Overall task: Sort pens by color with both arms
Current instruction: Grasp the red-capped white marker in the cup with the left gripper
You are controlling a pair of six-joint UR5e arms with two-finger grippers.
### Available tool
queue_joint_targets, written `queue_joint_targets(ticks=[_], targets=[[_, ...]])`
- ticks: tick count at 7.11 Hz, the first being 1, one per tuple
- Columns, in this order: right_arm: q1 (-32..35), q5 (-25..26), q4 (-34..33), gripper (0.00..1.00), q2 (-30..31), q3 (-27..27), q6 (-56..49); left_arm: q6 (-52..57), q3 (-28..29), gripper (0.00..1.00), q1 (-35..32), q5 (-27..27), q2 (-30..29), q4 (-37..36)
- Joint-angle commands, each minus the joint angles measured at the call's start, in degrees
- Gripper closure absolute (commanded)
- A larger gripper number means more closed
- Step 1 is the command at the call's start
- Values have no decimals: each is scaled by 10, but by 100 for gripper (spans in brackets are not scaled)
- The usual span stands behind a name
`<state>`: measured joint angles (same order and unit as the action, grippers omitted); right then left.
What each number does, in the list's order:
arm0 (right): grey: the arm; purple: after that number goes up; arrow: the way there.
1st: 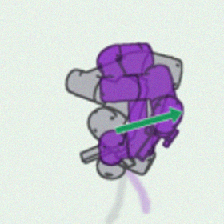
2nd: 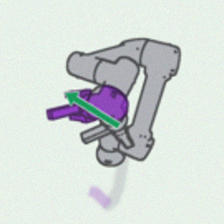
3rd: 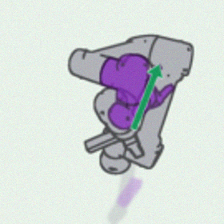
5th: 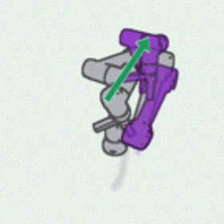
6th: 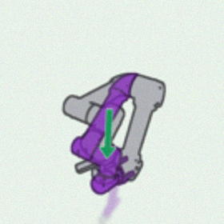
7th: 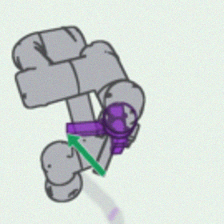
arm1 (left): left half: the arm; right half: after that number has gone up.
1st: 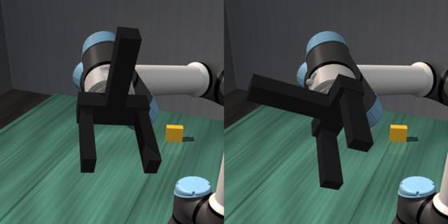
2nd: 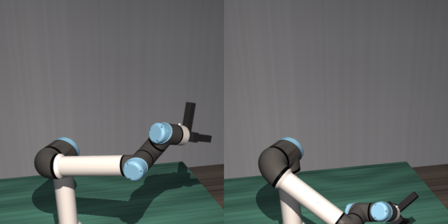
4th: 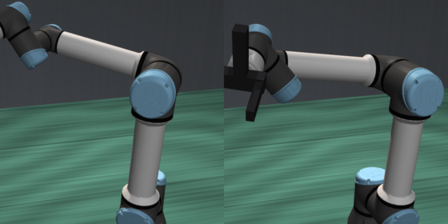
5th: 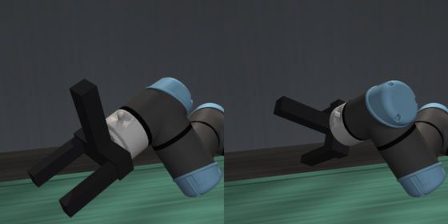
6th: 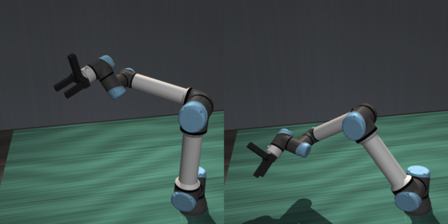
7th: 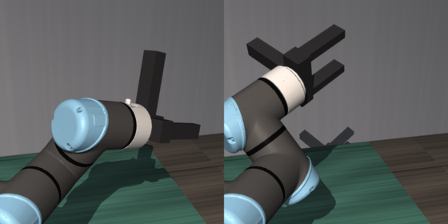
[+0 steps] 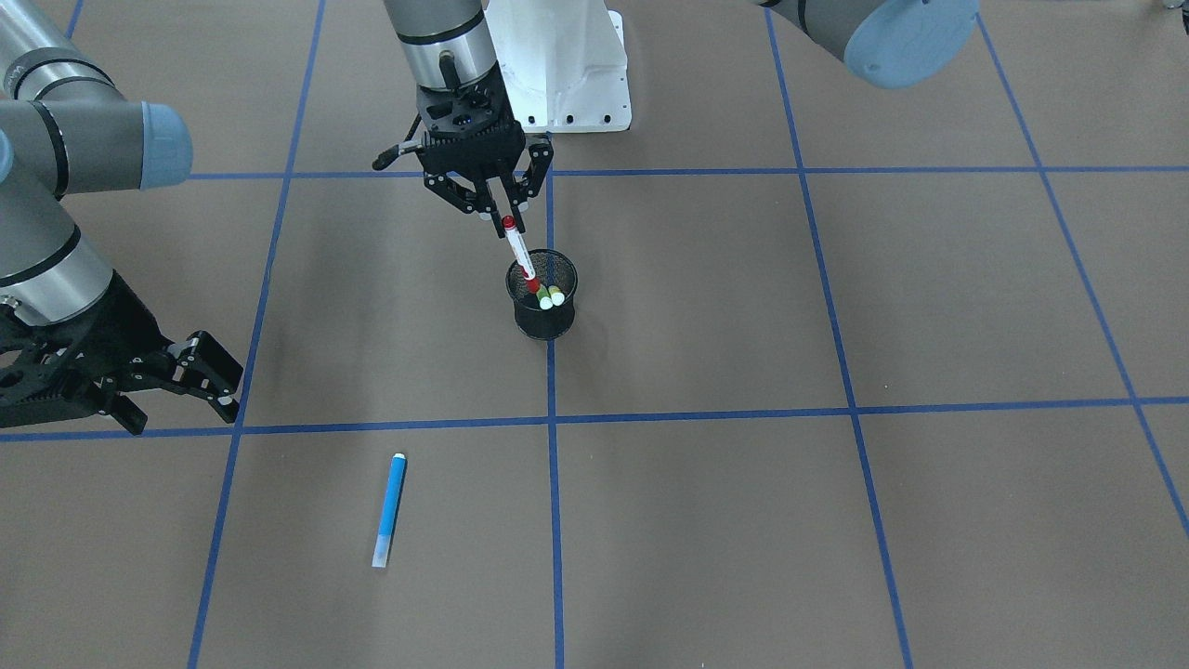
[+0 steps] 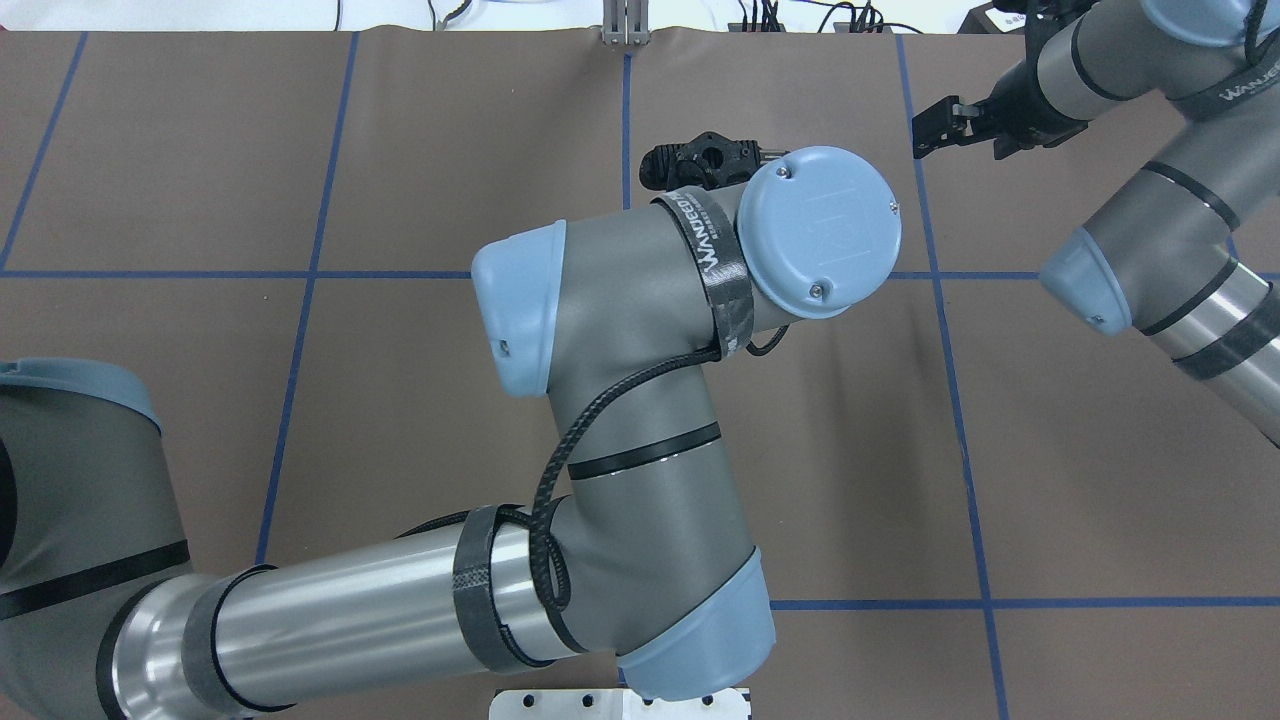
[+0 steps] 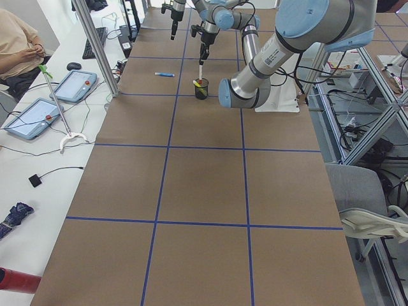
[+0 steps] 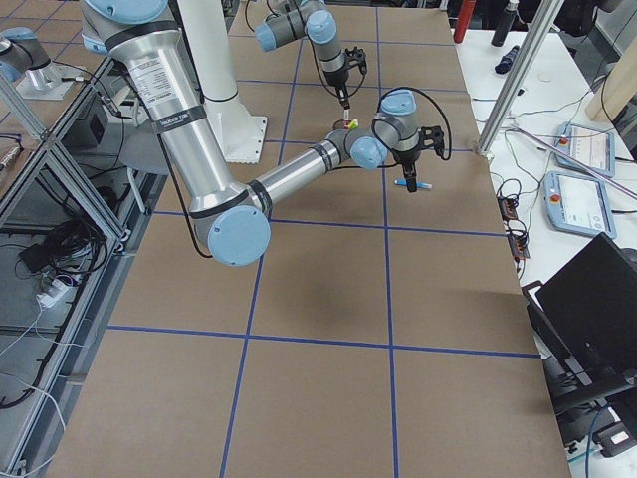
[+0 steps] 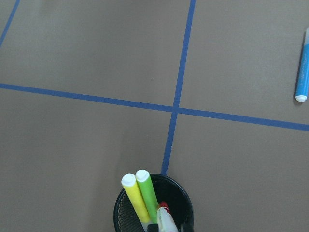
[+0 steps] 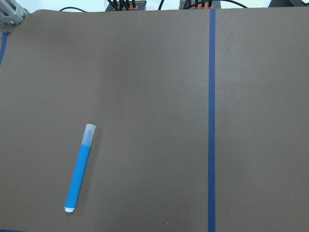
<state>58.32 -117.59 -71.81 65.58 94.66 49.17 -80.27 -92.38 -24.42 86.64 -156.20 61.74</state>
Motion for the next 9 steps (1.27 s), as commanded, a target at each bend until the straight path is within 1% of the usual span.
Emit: queue_joint_targets(ticks=[1, 2, 3, 4, 5, 6, 7, 9], targets=[[0, 0, 0, 1, 1, 0, 0, 16, -85, 100, -1, -44, 25, 2], [0, 0, 0, 1, 2, 0, 0, 16, -120, 100, -2, -72, 45, 19], [0, 0, -1, 1, 2, 0, 0, 17, -125, 100, -2, -118, 62, 73], [0, -1, -1, 1, 2, -1, -1, 40, -123, 100, -2, -159, 82, 149], [0, -1, -1, 1, 2, 0, 0, 78, -119, 100, -2, -184, 109, 235], [0, 0, -1, 1, 2, 0, 0, 98, -86, 100, -2, -218, 114, 307], [0, 0, -1, 1, 2, 0, 0, 108, -36, 100, -6, -233, 114, 379], [0, 0, -1, 1, 3, -2, 0, 132, 90, 100, -26, -235, 110, 566]])
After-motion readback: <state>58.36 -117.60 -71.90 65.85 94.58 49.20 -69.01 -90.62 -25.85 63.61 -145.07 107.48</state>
